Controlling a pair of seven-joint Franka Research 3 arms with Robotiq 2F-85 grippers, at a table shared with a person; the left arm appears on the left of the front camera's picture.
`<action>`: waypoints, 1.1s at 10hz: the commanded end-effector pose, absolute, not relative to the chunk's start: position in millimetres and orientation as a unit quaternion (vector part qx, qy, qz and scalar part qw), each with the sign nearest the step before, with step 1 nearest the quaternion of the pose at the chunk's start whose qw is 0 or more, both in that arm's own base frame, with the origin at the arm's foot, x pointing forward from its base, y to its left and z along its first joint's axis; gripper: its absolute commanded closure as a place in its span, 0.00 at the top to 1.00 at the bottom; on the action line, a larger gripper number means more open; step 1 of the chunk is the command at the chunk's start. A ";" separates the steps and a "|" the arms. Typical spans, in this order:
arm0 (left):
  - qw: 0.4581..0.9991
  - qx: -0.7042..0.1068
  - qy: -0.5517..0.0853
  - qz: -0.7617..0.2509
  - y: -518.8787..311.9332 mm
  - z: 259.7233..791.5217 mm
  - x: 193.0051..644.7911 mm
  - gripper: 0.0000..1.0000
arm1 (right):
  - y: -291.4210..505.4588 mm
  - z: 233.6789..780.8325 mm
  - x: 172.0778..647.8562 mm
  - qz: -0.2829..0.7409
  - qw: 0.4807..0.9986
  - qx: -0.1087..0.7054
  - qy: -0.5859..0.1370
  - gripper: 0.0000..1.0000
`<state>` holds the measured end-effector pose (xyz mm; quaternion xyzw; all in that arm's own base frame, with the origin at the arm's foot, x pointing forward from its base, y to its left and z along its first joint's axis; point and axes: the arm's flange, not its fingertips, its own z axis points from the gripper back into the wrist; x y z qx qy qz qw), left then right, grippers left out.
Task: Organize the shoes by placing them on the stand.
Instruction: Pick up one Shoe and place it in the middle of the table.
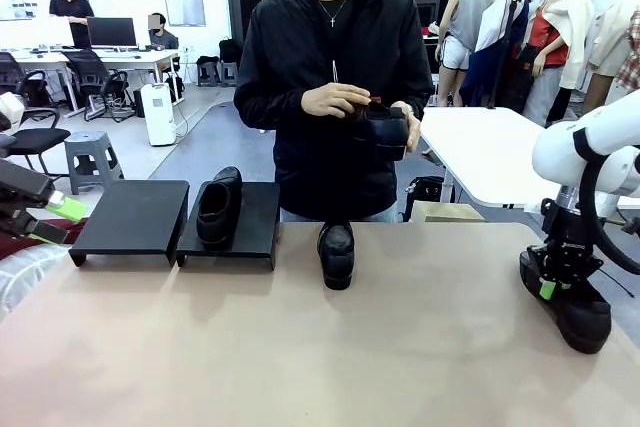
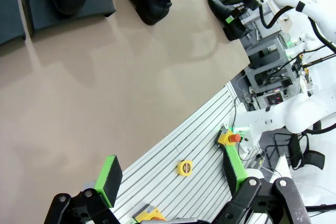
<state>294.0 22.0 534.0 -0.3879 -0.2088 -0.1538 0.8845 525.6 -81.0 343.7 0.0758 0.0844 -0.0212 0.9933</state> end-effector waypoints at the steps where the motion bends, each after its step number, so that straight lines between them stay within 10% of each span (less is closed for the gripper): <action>1: 0.877 -0.398 -0.215 -0.164 22.7 534.1 294.9 1.00 | -81.6 348.6 520.8 0.001 0.993 0.091 0.081 0.00; 11: 0.877 -0.398 -0.215 -0.164 22.7 534.1 294.9 1.00 | -76.2 446.1 325.0 0.025 0.963 0.214 -0.161 0.00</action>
